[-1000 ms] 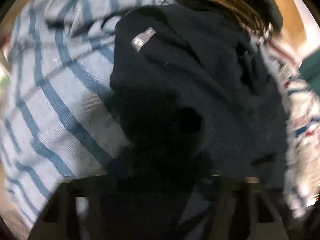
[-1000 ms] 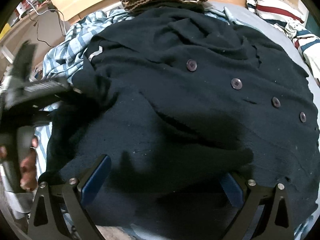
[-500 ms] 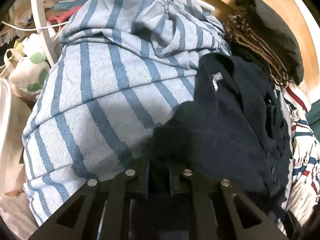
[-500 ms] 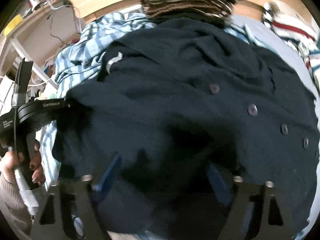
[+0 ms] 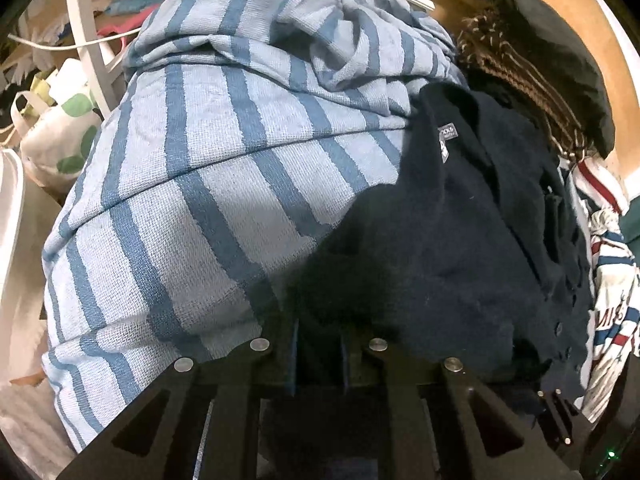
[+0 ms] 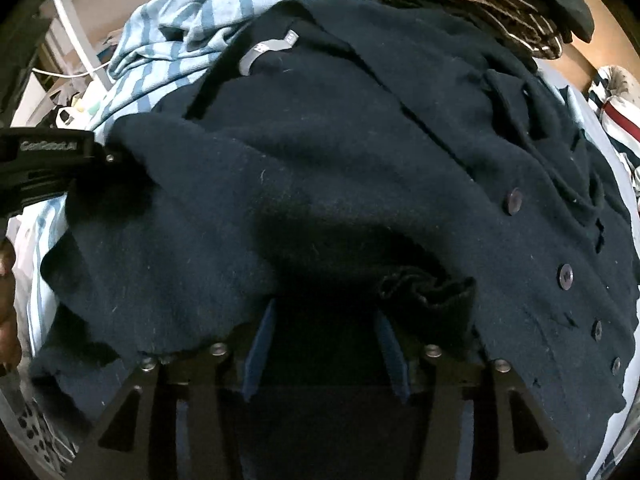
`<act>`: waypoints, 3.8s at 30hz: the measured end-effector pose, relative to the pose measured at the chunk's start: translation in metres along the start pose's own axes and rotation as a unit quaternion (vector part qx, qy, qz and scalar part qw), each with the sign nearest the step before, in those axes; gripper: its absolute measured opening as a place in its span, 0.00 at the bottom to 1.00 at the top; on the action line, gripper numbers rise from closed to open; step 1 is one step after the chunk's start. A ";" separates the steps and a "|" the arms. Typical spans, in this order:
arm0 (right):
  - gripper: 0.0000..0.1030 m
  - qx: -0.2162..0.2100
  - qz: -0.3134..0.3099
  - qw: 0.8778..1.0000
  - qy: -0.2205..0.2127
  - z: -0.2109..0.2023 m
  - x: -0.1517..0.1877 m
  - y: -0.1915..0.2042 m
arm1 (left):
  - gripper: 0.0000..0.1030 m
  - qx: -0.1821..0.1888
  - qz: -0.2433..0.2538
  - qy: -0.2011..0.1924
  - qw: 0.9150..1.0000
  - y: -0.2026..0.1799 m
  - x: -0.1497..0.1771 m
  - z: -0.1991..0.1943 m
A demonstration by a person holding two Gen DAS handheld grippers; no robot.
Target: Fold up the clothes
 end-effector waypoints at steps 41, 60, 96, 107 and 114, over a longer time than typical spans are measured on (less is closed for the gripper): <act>1.00 -0.023 -0.039 0.998 -0.037 0.009 0.021 0.045 | 0.80 -0.016 0.090 -0.009 0.996 -0.037 0.008 0.009; 1.00 0.016 -0.023 0.999 0.030 0.016 0.017 0.080 | 0.87 -0.046 0.155 0.051 0.986 -0.049 0.002 0.019; 0.72 -0.126 0.028 0.991 -0.047 -0.043 -0.024 0.055 | 0.13 0.033 -0.006 -0.021 0.999 0.026 0.024 -0.040; 0.69 -0.058 -0.081 0.995 -0.018 -0.016 -0.078 0.097 | 0.21 0.066 0.001 -0.044 0.997 0.035 0.019 -0.057; 0.67 -0.053 -0.172 0.983 0.022 0.024 -0.079 0.136 | 0.52 0.074 -0.006 -0.043 0.996 0.042 0.019 -0.052</act>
Point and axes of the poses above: each gripper's, at about its wrist camera, not at the fingertips, and z roughly the way its jaws point, y to its left, x to its underside, the point moved 4 cm from there along z, roughly the way its jaws point, and after that the axes turned 9 degrees about z, right-handed, at the moved point
